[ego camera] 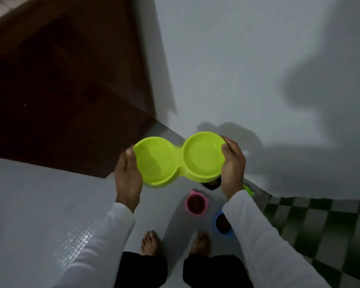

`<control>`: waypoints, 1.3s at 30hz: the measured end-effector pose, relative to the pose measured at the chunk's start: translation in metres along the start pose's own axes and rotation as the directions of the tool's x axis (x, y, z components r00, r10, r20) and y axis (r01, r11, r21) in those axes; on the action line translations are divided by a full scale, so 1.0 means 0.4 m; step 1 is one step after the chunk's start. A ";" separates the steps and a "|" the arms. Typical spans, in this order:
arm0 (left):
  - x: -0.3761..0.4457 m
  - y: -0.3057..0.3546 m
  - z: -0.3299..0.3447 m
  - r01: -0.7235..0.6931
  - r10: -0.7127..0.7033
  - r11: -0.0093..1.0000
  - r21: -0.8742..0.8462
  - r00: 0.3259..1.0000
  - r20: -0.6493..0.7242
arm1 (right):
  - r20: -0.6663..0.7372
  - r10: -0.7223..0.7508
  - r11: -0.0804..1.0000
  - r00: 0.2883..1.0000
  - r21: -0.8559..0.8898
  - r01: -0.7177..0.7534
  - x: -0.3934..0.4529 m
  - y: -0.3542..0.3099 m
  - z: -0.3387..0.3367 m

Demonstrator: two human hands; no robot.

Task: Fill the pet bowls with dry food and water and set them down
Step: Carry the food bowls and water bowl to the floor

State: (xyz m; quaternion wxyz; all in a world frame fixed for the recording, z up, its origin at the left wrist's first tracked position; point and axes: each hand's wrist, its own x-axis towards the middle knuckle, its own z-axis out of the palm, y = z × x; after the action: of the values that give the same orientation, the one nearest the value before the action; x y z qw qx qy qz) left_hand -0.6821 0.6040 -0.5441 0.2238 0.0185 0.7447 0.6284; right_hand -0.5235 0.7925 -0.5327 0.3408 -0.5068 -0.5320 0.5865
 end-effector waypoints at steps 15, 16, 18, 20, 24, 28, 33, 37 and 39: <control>0.230 -0.570 0.149 0.019 -0.015 0.999 0.051 0.996 -0.085 | 0.092 0.032 0.999 0.995 -0.020 -0.031 0.283 0.576 0.079; 0.242 -0.607 0.156 0.017 -0.011 0.998 0.058 0.995 -0.096 | 0.094 0.038 0.999 0.995 -0.031 -0.035 0.299 0.617 0.084; 0.267 -0.684 0.170 0.012 -0.005 0.998 0.056 0.993 -0.122 | 0.103 0.049 0.998 0.994 -0.040 -0.045 0.331 0.701 0.096; 0.285 -0.747 0.180 0.007 0.000 0.999 0.053 0.991 -0.136 | 0.112 0.062 0.998 0.992 -0.035 -0.059 0.355 0.769 0.107; 0.322 -0.848 0.200 -0.011 0.020 0.998 0.061 0.987 -0.158 | 0.118 0.046 0.998 0.992 -0.035 -0.042 0.398 0.874 0.131; 0.360 -0.946 0.215 -0.001 0.011 0.999 0.054 0.983 -0.182 | 0.141 0.027 0.997 0.990 -0.071 -0.017 0.442 0.972 0.154; 0.407 -1.047 0.226 0.012 -0.003 0.999 0.046 0.980 -0.197 | 0.160 0.027 0.997 0.987 -0.072 -0.016 0.492 1.074 0.182; 0.437 -1.102 0.241 0.034 -0.031 0.999 0.010 0.976 -0.214 | 0.190 0.051 0.996 0.980 -0.083 -0.036 0.528 1.132 0.205; 0.446 -1.131 0.243 0.043 -0.039 0.999 0.011 0.977 -0.211 | 0.217 0.060 0.994 0.974 -0.103 -0.039 0.547 1.156 0.218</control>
State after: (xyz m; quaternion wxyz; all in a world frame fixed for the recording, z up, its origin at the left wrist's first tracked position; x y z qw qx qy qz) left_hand -0.6930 0.6543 -1.0372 0.1564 -0.0618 0.7693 0.6163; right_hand -0.5981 0.8806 -1.0387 0.2399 -0.4679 -0.5817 0.6206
